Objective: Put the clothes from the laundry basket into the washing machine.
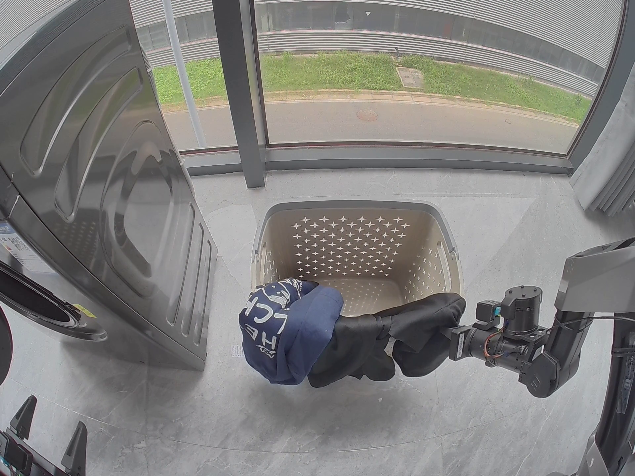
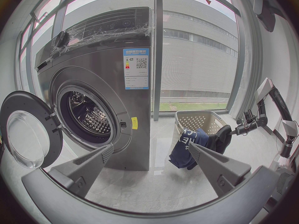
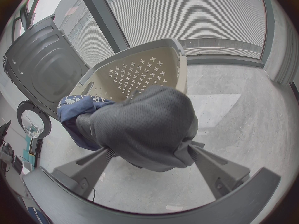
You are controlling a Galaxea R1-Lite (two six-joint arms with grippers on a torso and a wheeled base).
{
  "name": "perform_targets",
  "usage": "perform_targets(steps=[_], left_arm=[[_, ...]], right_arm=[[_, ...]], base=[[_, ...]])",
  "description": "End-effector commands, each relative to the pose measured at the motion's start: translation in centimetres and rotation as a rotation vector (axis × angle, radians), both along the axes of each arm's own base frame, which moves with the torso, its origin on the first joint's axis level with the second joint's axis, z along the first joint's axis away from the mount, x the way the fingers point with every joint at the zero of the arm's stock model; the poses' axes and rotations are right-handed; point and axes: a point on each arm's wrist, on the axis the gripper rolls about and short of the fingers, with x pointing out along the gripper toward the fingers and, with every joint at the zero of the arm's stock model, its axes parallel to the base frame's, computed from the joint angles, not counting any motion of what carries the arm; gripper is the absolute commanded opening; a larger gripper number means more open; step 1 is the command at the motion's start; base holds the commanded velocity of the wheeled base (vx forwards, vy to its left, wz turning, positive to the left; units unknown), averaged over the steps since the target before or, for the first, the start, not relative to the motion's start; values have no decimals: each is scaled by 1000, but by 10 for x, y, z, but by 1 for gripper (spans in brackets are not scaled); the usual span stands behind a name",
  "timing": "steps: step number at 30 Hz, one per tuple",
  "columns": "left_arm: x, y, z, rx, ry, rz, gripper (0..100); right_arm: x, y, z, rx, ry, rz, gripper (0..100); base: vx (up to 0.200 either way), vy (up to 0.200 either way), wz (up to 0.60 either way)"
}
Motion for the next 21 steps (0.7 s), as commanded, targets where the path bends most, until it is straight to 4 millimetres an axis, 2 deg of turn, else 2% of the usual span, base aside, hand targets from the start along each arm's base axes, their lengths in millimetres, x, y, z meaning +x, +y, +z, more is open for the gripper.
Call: perform_targets(steps=[1,5,6,12,20,21], left_arm=[[0,0,-4,-1,3,0,100],[0,0,-4,-1,3,0,100],[0,0,-4,-1,3,0,100],[0,0,-4,1,3,0,100],[0,0,-4,-1,3,0,100],[0,0,-4,-1,3,0,100]], right_arm=[[0,0,0,-1,0,-1,0],[-4,-1,-1,-6,16,1,0],[-10,-2,0,-11,30,3,0],[-19,-4,35,26,-60,36,0],[-31,-4,71,65,-171,63,0],[-31,-4,71,65,-171,63,0]], base=[[0,0,0],[0,0,0],[0,0,0],[0,0,0],[0,0,0],[0,0,0]])
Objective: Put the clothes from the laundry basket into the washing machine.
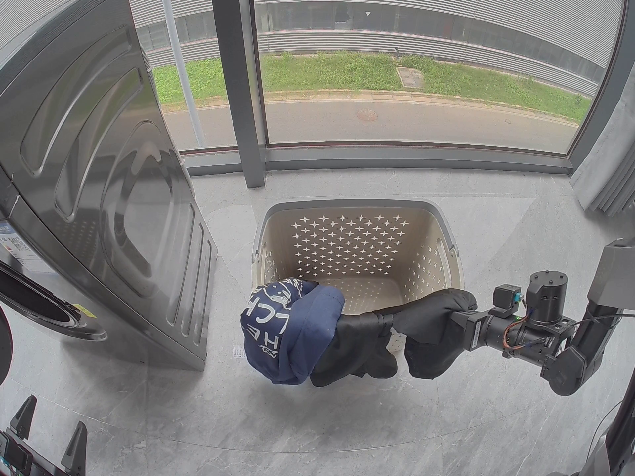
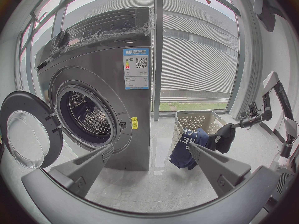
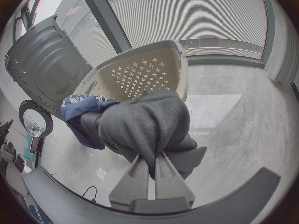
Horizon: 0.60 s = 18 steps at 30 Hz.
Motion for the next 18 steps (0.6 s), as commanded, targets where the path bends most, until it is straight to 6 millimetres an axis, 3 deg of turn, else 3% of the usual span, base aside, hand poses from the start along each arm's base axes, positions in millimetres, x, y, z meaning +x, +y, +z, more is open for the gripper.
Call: perform_targets(steps=[1,14,18], left_arm=[[0,0,-4,-1,3,0,100],[0,0,-4,0,3,-2,100],[0,0,-4,5,5,0,100]], right_arm=[[-12,-1,33,34,-107,12,0],[-39,-10,91,90,-309,-2,0],[-57,-10,108,108,-375,6,0]], base=[[0,0,0],[0,0,0],[0,0,0]])
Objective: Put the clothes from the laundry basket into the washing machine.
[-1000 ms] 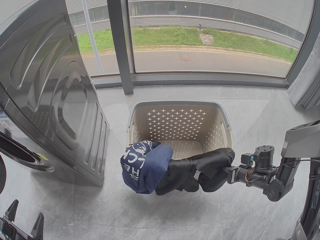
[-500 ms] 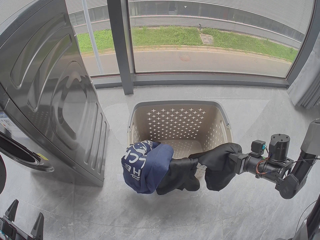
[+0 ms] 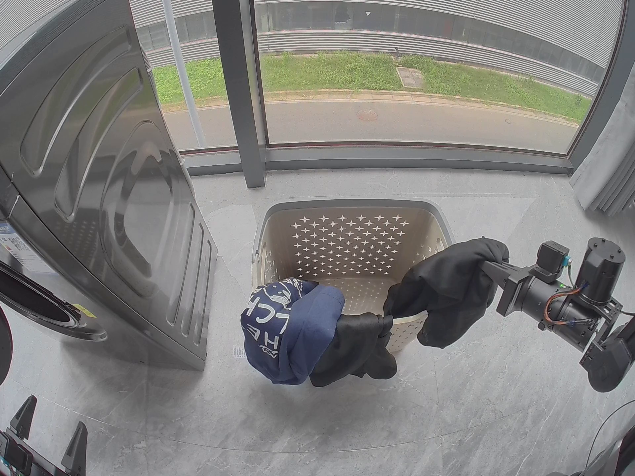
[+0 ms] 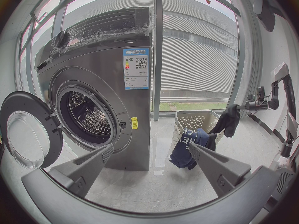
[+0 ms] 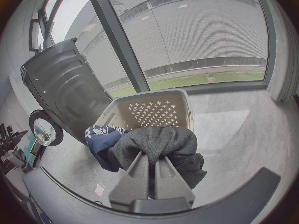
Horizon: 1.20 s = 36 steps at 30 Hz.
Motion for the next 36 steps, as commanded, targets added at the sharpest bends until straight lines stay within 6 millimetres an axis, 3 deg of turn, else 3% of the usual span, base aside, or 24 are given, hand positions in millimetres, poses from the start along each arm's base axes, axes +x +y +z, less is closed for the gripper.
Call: perform_targets(steps=[1,11,15,21,36], left_arm=[[0,0,-4,6,5,-2,100],[0,0,-4,17,1,-2,100],[0,0,-4,17,1,-2,100],[0,0,-4,11,1,-2,100],[0,0,-4,8,4,-5,100]], right_arm=[[-26,-1,31,33,-118,15,0],[-39,-7,47,58,-192,8,0],[-41,-7,71,81,-272,14,0],[-47,-8,77,67,-267,-10,0],[-53,-10,80,72,-272,-40,0]], base=[[0,0,0],[0,0,0],[0,0,0],[0,0,0],[-200,0,0]])
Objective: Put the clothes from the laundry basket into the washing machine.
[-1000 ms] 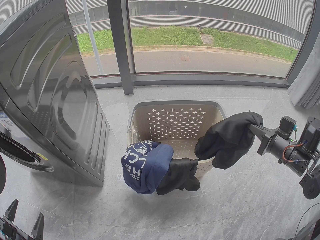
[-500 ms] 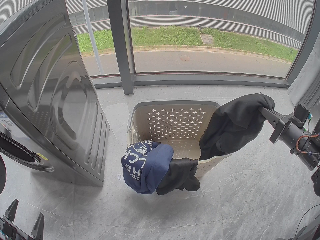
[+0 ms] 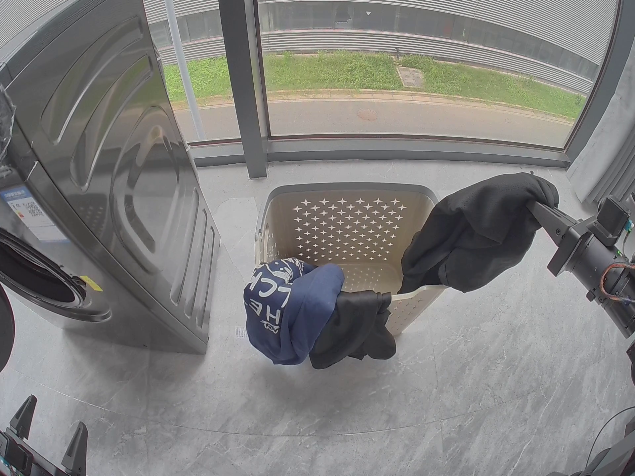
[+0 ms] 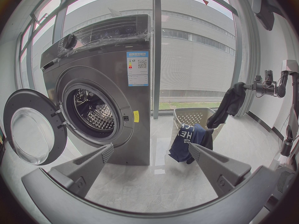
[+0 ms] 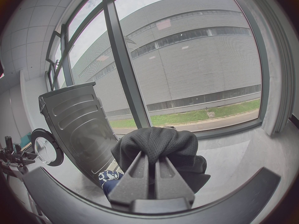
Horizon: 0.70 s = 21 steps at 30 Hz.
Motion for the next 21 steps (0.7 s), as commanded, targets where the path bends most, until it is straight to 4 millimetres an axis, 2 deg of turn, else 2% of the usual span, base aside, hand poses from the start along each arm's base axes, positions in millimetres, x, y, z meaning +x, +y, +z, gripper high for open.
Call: perform_targets(steps=[1,14,20,21], left_arm=[[0,0,-4,-1,4,-2,100],[0,0,-4,-1,4,0,100],[0,0,-4,-1,4,0,100],[0,0,-4,-1,4,-2,100]], right_arm=[[-3,-1,2,4,-8,1,0],[-5,4,-3,-2,10,26,0],[-7,13,-5,-2,21,54,0],[-7,14,-4,-2,20,61,0]], base=[[-200,0,0],[-200,0,0],[0,0,0],[0,200,0]])
